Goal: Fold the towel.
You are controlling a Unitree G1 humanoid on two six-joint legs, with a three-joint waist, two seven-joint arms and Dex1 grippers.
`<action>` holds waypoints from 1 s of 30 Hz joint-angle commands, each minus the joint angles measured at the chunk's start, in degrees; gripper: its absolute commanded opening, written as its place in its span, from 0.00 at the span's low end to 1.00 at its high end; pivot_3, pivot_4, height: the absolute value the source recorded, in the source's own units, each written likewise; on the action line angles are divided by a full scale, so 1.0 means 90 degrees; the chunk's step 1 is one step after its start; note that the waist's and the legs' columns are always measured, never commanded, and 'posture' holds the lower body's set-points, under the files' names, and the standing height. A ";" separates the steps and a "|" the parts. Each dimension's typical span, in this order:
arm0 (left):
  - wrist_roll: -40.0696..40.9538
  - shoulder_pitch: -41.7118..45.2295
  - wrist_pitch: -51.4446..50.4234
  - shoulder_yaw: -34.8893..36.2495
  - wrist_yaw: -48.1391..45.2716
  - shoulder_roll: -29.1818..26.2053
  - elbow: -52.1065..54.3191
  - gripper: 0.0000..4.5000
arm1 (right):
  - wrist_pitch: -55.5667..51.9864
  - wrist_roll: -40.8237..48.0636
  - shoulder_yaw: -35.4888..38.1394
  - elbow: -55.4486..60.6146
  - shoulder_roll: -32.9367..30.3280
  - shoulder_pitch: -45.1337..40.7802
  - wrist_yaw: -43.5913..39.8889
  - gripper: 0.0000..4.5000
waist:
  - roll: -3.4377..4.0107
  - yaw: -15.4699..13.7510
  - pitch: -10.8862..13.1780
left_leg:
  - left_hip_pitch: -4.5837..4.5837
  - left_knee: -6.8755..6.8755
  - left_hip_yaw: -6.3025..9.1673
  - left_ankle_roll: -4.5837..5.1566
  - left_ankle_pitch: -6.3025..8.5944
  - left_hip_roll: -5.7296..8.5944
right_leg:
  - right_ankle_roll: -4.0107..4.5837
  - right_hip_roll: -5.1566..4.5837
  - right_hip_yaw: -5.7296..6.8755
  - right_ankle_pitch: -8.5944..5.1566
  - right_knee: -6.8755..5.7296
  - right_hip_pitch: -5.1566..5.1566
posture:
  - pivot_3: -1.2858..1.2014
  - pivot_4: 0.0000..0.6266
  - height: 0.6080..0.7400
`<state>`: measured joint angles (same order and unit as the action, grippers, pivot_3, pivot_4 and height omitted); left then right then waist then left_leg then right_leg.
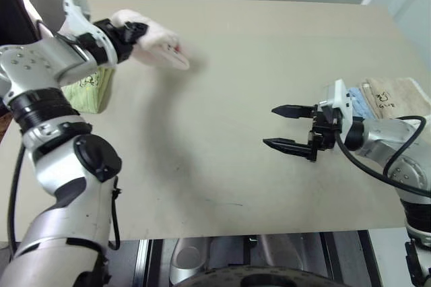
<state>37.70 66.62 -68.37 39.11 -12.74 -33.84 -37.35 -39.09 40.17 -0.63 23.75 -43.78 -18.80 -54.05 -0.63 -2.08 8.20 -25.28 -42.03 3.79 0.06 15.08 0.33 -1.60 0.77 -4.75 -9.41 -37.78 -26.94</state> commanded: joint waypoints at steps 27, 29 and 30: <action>-0.0954 -0.0032 0.3741 -0.0451 -0.1506 -0.2120 -0.2991 0.01 | 0.0251 -0.0462 -0.0237 -0.0200 -0.0008 -0.0319 -0.0627 1.00 | -0.0008 0.0104 -0.0003 | -0.0098 -0.0015 -0.0009 -0.0017 -0.0006 -0.0013 | 0.0036 0.0010 0.0021 0.0003 -0.0029 -0.0112 | 0.52 0.24 0.72; -0.0854 -0.0165 0.3551 -0.0402 -0.1549 -0.2165 -0.2799 0.01 | 0.0346 -0.0611 -0.0302 -0.0218 -0.0050 -0.0281 -0.0674 1.00 | -0.0013 0.0103 -0.0002 | -0.0099 -0.0015 -0.0007 -0.0022 -0.0009 -0.0014 | 0.0041 0.0018 0.0026 0.0009 -0.0031 -0.0114 | 0.52 0.24 0.72; -0.0808 -0.0246 0.3459 -0.0374 -0.1552 -0.2192 -0.2710 0.01 | 0.0388 -0.0666 -0.0325 -0.0229 -0.0062 -0.0266 -0.0691 1.00 | -0.0015 0.0105 -0.0003 | -0.0100 -0.0017 -0.0005 -0.0023 -0.0009 -0.0016 | 0.0044 0.0019 0.0027 0.0012 -0.0030 -0.0113 | 0.52 0.24 0.72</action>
<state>28.80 64.39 -36.15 34.34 -25.81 -51.80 -65.46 -37.17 34.91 -3.67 20.29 -43.57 -21.35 -59.30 -0.76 -1.14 8.17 -26.16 -42.18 3.74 -0.17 14.98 0.22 -1.19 0.98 -4.49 -9.28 -38.06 -27.96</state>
